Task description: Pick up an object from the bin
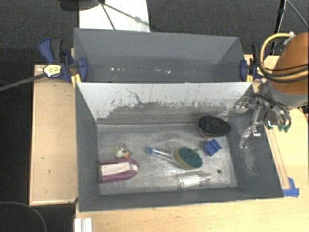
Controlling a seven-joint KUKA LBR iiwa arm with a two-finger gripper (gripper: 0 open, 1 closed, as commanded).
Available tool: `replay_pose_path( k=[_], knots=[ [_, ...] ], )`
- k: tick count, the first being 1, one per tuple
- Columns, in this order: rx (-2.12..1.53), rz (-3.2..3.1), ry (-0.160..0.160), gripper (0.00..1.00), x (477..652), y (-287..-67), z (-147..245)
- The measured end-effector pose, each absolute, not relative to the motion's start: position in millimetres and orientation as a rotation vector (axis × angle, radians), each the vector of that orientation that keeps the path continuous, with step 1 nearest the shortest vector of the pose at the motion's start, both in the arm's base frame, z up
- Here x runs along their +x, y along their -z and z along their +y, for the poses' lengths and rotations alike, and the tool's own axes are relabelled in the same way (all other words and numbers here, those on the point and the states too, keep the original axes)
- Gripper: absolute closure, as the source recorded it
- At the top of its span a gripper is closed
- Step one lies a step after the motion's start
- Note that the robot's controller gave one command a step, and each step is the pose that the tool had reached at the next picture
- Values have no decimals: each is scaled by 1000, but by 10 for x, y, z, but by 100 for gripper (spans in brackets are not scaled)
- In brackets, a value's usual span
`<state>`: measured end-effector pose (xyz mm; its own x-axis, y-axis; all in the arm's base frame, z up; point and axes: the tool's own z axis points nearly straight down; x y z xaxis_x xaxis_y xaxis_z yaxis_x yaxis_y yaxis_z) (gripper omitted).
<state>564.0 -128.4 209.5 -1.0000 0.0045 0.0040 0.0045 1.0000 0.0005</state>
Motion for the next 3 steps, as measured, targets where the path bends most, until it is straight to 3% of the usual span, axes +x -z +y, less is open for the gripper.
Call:
replay_pose_path(
  k=[1, 2, 3],
  knots=[
    [357, -3149, -9, 0, 5887, -1073, -960],
    [590, -3106, -3, 0, 5716, -1127, -1263],
    [703, -3101, -20, 0, 5813, -1028, -1065]
  ],
)
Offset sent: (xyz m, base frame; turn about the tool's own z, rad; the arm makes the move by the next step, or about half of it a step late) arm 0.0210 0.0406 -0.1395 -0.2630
